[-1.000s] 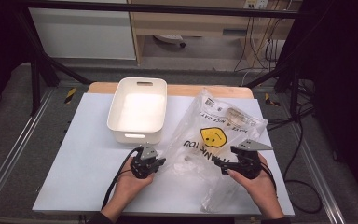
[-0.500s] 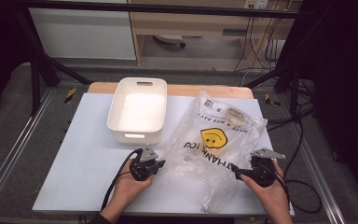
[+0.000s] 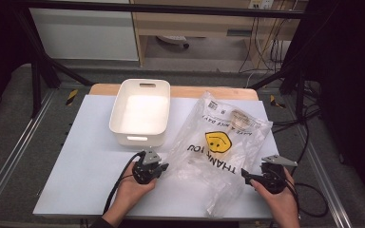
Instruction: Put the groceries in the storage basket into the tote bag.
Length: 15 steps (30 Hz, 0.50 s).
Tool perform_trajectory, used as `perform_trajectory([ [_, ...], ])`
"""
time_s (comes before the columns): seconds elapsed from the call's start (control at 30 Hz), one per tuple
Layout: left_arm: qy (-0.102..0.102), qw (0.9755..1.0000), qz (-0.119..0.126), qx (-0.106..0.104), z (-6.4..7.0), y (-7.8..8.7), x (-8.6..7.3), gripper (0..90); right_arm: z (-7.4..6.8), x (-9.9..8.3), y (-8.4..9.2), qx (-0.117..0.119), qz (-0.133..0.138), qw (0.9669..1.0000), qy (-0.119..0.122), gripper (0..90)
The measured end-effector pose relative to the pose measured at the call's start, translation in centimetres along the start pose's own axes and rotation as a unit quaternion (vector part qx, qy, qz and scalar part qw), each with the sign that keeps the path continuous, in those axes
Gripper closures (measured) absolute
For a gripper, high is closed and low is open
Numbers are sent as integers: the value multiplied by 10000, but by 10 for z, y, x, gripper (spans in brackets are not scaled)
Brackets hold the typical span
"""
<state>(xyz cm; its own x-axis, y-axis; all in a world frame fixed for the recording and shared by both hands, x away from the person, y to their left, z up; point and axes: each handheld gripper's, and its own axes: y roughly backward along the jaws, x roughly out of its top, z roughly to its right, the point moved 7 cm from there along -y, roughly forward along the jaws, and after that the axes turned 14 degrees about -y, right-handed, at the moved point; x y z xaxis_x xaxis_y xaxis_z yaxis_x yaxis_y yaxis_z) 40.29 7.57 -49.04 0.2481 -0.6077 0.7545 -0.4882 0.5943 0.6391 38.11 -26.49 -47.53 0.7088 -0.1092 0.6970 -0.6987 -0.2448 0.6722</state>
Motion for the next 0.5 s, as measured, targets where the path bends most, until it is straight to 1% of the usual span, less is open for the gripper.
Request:
perform_trajectory([
  [0.07,17,10000,3,-8,0,0,0,900,2,-4,-2,-89,-153,9998,0,145],
  [0.1,25,10000,3,-19,1,0,0,900,3,-6,-4,-95,-228,9997,18,141],
  [0.33,32,10000,7,-46,2,-1,0,900,-3,-19,-20,-8,-664,9977,125,129],
  [0.37,35,10000,11,-51,3,-1,0,900,-5,-20,-21,32,-714,9974,126,128],
  [0.4,37,10000,13,-59,3,-1,0,900,-7,-21,-23,46,-722,9972,184,103],
  [0.43,37,10000,16,-66,3,-1,0,900,-9,-21,-24,34,-725,9970,253,109],
  [0.5,52,10000,20,-80,4,-1,0,900,-16,-22,-25,109,-748,9966,318,119],
])
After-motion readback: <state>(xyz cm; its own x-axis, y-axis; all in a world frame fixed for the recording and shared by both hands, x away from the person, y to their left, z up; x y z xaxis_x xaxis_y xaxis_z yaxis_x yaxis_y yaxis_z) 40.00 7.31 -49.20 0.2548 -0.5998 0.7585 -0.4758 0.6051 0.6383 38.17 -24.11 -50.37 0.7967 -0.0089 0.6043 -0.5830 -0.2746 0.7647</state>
